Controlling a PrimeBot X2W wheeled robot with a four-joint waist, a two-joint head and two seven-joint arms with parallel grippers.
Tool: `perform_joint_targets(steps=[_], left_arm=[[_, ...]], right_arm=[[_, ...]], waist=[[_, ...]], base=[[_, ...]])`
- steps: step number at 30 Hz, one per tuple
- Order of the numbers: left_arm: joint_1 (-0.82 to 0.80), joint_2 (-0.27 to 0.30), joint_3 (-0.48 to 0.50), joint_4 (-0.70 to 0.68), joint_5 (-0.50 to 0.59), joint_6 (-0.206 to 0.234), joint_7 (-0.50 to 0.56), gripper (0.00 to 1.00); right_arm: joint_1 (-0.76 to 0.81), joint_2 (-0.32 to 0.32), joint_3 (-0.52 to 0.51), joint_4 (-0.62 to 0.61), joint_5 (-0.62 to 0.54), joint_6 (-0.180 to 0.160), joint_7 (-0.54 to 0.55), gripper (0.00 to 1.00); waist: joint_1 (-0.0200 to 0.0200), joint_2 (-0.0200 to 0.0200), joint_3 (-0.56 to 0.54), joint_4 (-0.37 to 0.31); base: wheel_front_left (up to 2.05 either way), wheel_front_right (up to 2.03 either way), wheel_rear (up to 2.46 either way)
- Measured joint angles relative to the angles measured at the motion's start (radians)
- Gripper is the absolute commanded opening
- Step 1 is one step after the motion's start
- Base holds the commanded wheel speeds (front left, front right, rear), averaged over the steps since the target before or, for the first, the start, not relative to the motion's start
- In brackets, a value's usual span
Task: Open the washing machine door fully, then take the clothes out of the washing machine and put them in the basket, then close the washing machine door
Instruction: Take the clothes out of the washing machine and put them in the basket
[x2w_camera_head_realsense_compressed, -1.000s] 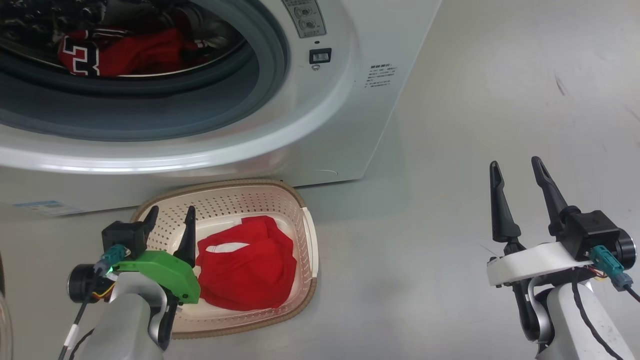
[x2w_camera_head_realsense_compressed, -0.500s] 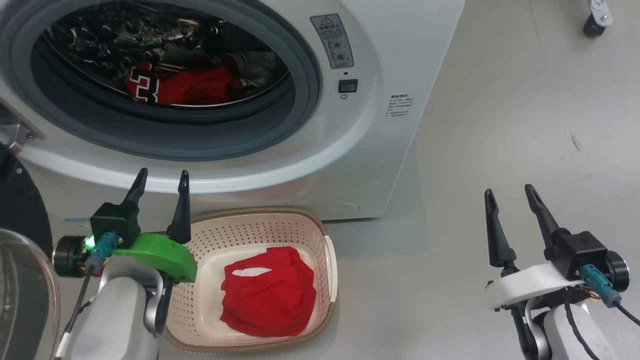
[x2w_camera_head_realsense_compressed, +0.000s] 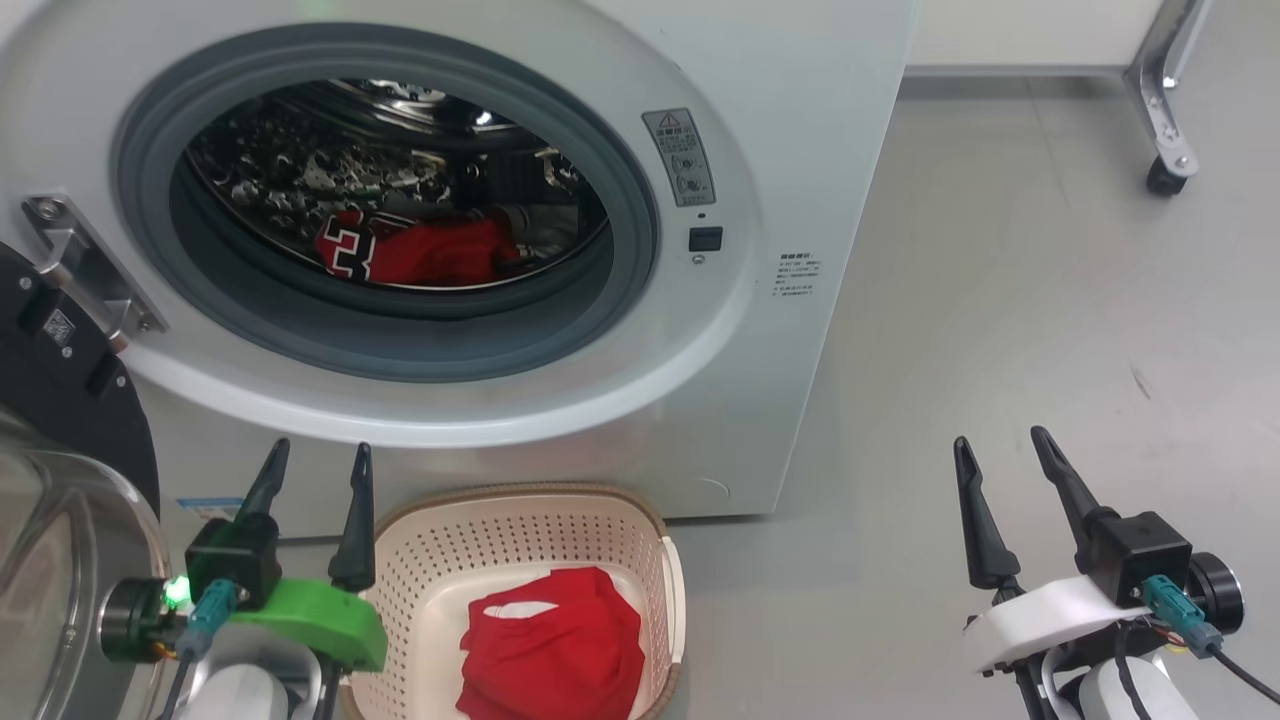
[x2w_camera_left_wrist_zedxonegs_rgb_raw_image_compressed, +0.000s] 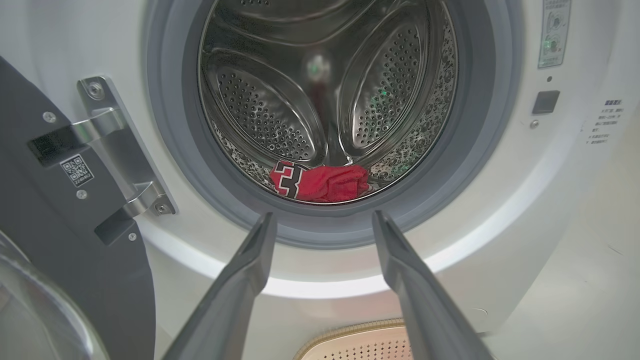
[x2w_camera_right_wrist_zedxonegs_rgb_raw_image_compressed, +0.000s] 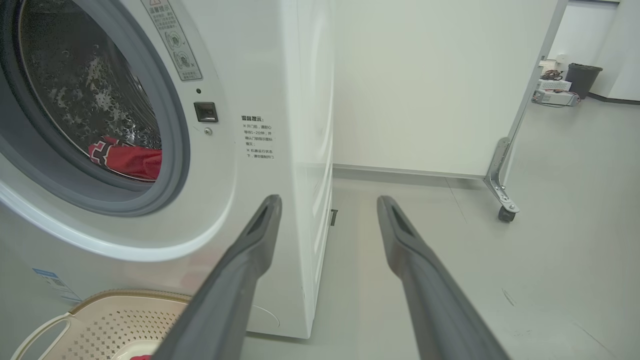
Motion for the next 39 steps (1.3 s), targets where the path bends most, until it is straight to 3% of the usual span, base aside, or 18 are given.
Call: perform_joint_targets(steps=[17,39], left_arm=[[0.165,0.012,-0.003,-0.129,0.002,0.027,0.0,1.0],[0.251,0.023,-0.006,-0.266,0.008,0.052,0.046,1.0]], right_arm=[[0.069,0.001,0.015,-0.027,0.0,-0.006,0.025,1.0],[0.099,0.001,0.02,-0.073,0.0,-0.012,0.047,1.0]], waist=[[0.0,0.0,-0.101,-0.015],[0.0,0.0,-0.094,-0.028]], base=[[0.0,0.0,0.0],[0.0,0.0,0.0]])
